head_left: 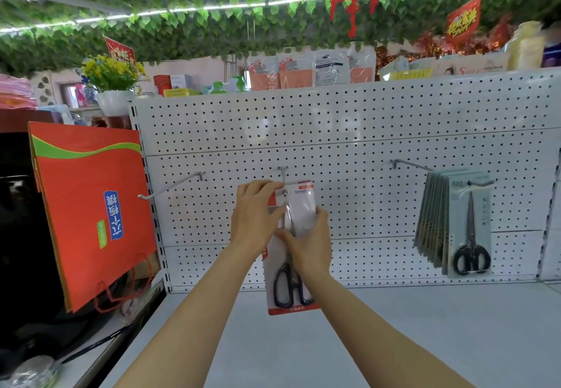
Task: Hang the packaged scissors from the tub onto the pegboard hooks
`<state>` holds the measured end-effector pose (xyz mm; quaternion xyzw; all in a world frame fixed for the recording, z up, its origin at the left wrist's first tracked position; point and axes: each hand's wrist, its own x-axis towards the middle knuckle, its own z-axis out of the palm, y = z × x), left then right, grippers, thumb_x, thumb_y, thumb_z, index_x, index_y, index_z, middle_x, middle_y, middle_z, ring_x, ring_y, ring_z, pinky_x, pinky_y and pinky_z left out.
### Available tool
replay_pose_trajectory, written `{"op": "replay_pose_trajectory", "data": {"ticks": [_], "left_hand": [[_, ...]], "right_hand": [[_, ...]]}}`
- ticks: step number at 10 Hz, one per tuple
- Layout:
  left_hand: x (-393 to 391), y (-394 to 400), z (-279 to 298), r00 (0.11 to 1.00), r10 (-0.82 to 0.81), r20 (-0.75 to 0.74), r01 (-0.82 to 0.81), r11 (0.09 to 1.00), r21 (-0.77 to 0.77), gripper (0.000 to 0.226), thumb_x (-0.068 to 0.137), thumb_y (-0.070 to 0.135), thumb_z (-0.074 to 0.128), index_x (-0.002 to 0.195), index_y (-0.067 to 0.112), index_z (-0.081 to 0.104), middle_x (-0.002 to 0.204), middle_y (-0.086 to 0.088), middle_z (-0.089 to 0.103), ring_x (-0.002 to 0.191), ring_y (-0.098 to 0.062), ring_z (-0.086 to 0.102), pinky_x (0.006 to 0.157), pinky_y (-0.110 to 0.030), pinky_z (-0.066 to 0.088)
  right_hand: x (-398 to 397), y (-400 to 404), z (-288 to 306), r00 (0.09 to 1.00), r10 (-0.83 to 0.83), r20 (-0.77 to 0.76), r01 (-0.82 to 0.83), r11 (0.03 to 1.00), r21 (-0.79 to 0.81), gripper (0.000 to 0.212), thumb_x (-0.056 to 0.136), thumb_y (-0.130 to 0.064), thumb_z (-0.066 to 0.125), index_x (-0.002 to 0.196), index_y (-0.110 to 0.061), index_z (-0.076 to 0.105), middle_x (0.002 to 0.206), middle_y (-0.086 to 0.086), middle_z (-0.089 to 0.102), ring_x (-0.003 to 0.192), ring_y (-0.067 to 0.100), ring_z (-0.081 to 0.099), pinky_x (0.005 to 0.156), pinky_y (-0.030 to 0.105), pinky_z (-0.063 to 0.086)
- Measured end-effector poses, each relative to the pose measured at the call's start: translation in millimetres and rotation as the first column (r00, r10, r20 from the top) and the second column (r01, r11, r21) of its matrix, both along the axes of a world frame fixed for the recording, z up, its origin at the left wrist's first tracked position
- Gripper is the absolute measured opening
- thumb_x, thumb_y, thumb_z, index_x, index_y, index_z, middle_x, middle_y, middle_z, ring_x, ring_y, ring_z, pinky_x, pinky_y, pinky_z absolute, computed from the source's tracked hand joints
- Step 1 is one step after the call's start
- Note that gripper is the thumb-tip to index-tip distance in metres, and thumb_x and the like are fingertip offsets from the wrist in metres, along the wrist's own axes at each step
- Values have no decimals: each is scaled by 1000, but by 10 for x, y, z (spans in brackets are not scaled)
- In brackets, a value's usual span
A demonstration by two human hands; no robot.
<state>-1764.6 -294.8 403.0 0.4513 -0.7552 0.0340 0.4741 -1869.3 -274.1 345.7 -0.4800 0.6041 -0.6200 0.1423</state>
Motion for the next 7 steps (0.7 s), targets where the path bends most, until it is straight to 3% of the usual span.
{"op": "replay_pose_trajectory", "data": {"ticks": [2, 3, 4, 5, 6, 7], "left_hand": [[-26, -22, -31, 999, 24, 39, -24, 1000, -18, 52, 82, 18, 73, 131, 26, 57, 131, 7, 51, 124, -12, 33, 77, -24, 42], [-24, -30, -54, 999, 21, 37, -20, 999, -36, 55, 81, 17, 74, 133, 25, 57, 132, 7, 51, 125, -13, 33, 79, -25, 46], [-15, -21, -53, 999, 17, 43, -16, 999, -37, 57, 82, 19, 75, 135, 25, 55, 134, 8, 51, 128, -13, 34, 86, -29, 50], [10, -29, -71, 997, 17, 76, -17, 1000, -7, 63, 85, 24, 73, 143, 27, 47, 146, 7, 44, 138, -14, 28, 101, -33, 45], [41, 30, -109, 991, 52, 126, -55, 998, 20, 76, 87, 30, 71, 152, 22, 32, 159, 3, 28, 149, -18, 16, 119, -37, 24], [100, 108, -160, 987, 105, 125, -108, 994, 21, 85, 86, 34, 72, 155, 19, 24, 163, 1, 19, 151, -20, 11, 122, -37, 15]], "right_hand": [[-58, -158, -62, 999, 1, -51, 1, 999, 34, 78, 67, -49, 81, 126, -19, 39, 115, -1, 52, 97, 17, 56, 71, 39, 54], [-103, -196, -109, 996, 10, -87, -6, 999, 47, 79, 68, -50, 80, 127, -16, 42, 116, 1, 52, 100, 20, 55, 68, 31, 45], [-152, -185, -112, 994, 8, -112, -1, 998, 62, 78, 69, -49, 80, 128, -16, 42, 118, 2, 52, 104, 20, 53, 73, 31, 47], [-218, -160, -111, 991, 0, -135, 10, 997, 74, 80, 68, -53, 77, 132, -19, 42, 121, -1, 53, 109, 19, 55, 81, 37, 52], [-308, -6, -71, 985, 11, -175, 5, 996, 89, 88, 68, -51, 76, 141, -19, 38, 131, 0, 53, 120, 20, 50, 94, 41, 49], [-434, 165, -63, 957, -36, -289, 50, 998, 41, 87, 74, -47, 74, 146, -16, 34, 142, 1, 47, 129, 21, 43, 105, 39, 40]]}}
